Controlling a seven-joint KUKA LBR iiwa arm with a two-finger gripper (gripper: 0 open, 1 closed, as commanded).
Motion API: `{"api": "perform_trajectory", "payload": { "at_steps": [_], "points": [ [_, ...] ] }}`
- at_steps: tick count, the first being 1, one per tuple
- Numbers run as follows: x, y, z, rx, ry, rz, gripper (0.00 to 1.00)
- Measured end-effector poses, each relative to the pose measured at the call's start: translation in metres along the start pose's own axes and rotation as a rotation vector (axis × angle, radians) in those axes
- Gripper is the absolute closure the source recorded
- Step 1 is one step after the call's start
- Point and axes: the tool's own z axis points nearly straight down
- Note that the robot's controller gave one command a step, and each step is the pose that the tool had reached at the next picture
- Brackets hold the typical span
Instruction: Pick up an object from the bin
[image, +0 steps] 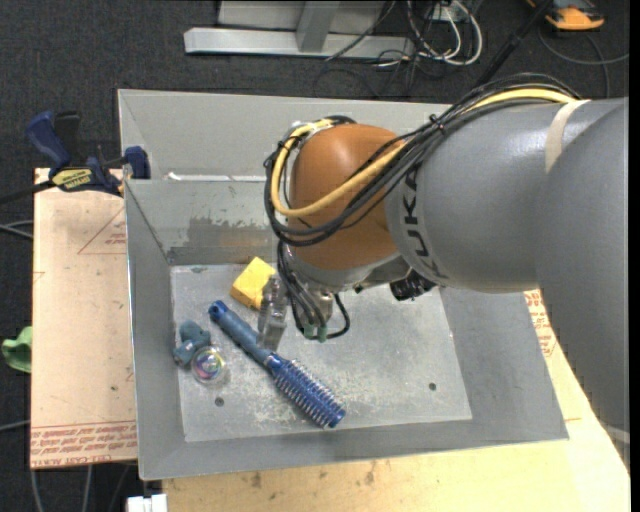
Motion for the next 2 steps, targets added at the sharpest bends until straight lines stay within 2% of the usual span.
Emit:
{"api": "perform_trajectory", "payload": {
  "at_steps": [1, 2],
  "points": [
    [0.001, -0.001, 0.004, 0.004, 0.006, 0.002, 0.0],
    [-0.032, -0.009, 0.128, 0.007, 0.014, -0.095, 0.0]
  ]
}}
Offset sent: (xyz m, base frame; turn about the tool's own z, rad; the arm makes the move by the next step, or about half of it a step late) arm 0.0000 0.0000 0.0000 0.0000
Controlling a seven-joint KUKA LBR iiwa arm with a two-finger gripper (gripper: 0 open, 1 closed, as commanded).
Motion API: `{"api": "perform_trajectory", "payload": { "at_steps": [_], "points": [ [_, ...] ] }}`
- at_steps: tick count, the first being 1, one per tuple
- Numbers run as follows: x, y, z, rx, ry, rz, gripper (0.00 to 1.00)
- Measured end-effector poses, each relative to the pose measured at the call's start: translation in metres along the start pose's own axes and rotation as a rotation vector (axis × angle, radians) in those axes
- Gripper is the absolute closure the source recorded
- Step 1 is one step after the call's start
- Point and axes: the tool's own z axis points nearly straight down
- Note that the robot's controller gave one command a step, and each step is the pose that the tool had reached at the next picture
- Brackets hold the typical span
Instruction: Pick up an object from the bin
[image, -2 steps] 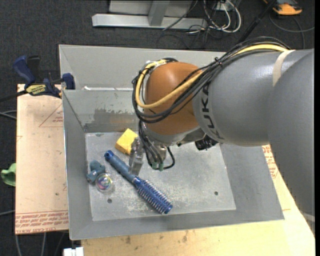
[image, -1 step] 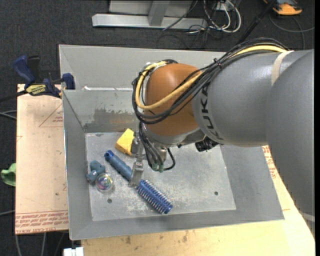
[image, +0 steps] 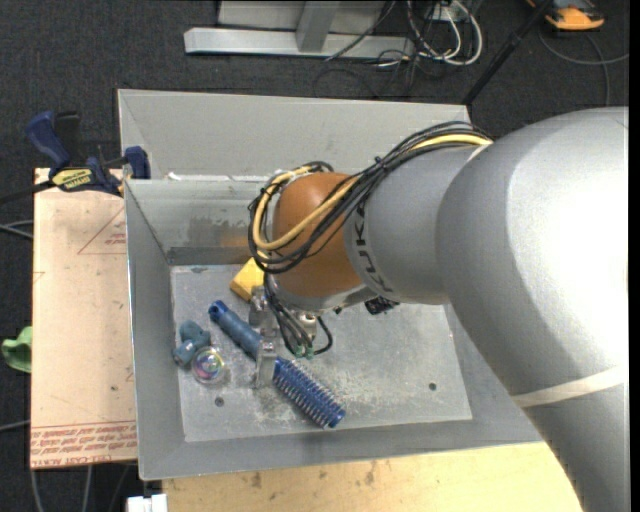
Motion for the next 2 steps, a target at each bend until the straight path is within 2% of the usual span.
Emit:
{"api": "perform_trajectory", "payload": {
  "at_steps": [1, 2],
  "points": [
    [-0.002, 0.001, -0.005, -0.004, -0.006, 0.0, 1.0],
    [0.016, 0.03, -0.163, -0.007, -0.014, -0.032, 1.0]
  ]
}}
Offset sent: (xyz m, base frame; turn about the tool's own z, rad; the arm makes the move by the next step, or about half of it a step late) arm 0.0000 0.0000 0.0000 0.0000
